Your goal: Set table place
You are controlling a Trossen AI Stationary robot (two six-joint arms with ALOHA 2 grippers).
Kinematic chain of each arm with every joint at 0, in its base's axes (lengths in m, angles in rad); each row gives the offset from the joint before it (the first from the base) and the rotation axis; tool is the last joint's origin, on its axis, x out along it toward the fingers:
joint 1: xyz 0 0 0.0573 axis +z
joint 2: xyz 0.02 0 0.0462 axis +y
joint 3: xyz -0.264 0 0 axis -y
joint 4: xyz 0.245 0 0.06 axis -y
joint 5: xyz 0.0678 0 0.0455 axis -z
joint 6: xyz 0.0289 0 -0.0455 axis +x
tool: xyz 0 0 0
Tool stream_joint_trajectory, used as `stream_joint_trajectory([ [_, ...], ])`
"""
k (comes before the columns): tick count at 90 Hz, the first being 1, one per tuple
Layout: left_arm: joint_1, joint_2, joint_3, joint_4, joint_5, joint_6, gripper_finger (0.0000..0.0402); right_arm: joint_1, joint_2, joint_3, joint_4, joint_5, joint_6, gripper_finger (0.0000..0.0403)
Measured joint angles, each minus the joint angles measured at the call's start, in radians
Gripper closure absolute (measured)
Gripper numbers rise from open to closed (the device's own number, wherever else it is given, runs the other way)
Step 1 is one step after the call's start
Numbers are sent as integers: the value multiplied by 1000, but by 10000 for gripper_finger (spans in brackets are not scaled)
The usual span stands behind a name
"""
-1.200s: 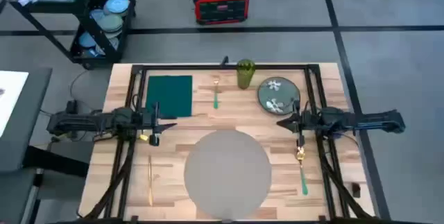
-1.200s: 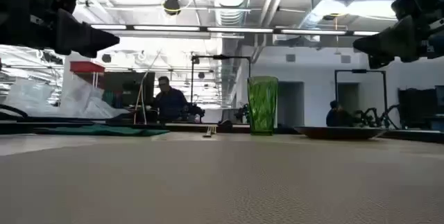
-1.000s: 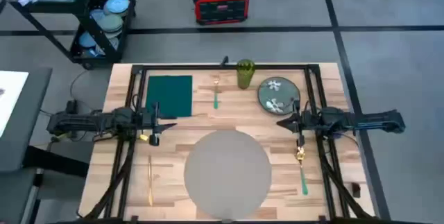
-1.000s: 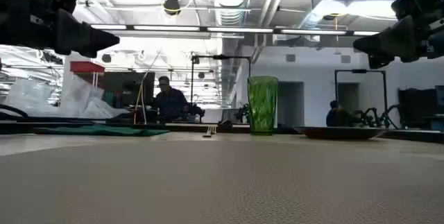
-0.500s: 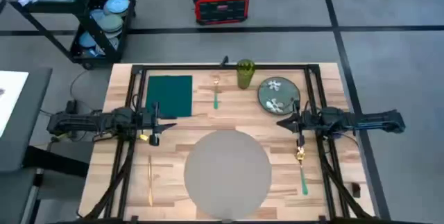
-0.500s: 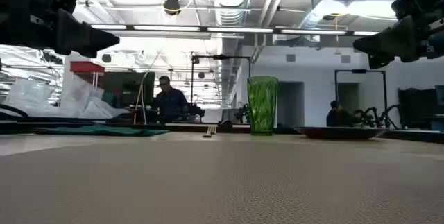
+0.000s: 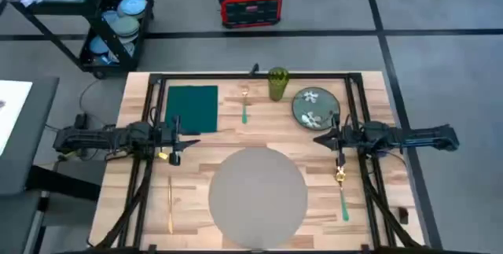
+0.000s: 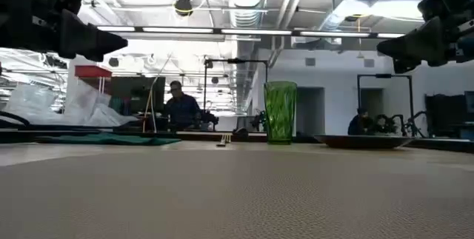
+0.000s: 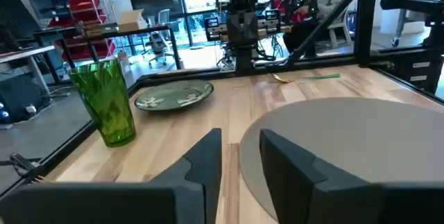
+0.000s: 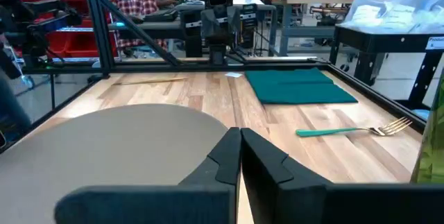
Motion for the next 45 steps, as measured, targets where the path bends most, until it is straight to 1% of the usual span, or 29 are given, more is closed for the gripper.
stream_joint_trajectory([
  [38,0,0,0,0,0,0,320,0,0,0,0,0,0,403],
  [45,0,0,0,17,-4,34,320,0,0,0,0,0,0,403],
])
